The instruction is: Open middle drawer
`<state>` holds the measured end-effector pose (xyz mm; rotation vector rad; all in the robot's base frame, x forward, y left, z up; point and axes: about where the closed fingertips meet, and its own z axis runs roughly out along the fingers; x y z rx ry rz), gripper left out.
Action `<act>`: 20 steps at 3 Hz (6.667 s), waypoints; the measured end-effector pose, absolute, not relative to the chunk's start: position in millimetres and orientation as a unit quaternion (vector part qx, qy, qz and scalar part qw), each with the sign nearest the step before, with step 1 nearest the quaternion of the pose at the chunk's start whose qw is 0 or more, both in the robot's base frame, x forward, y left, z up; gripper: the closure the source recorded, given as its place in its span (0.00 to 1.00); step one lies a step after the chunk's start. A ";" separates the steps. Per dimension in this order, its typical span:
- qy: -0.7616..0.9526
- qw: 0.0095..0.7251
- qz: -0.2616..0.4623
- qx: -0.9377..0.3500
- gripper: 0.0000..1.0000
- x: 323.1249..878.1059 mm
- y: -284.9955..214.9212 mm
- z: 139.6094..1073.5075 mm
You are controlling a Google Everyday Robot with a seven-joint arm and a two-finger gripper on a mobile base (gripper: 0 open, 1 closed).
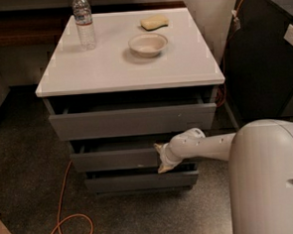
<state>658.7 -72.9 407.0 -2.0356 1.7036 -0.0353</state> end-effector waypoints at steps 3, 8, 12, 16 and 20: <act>0.621 0.239 -0.005 -0.747 1.00 651.3 -67.7 414.4; 0.618 0.221 0.066 -0.751 1.00 567.6 -39.4 462.7; 0.627 0.202 0.098 -0.746 0.92 565.9 -26.4 502.0; 0.645 0.205 0.103 -0.729 1.00 627.9 -21.0 432.2; 0.652 0.180 0.117 -0.727 1.00 614.5 -16.6 408.8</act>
Offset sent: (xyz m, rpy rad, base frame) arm -0.0518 0.0262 0.0397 0.0249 0.0640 0.0591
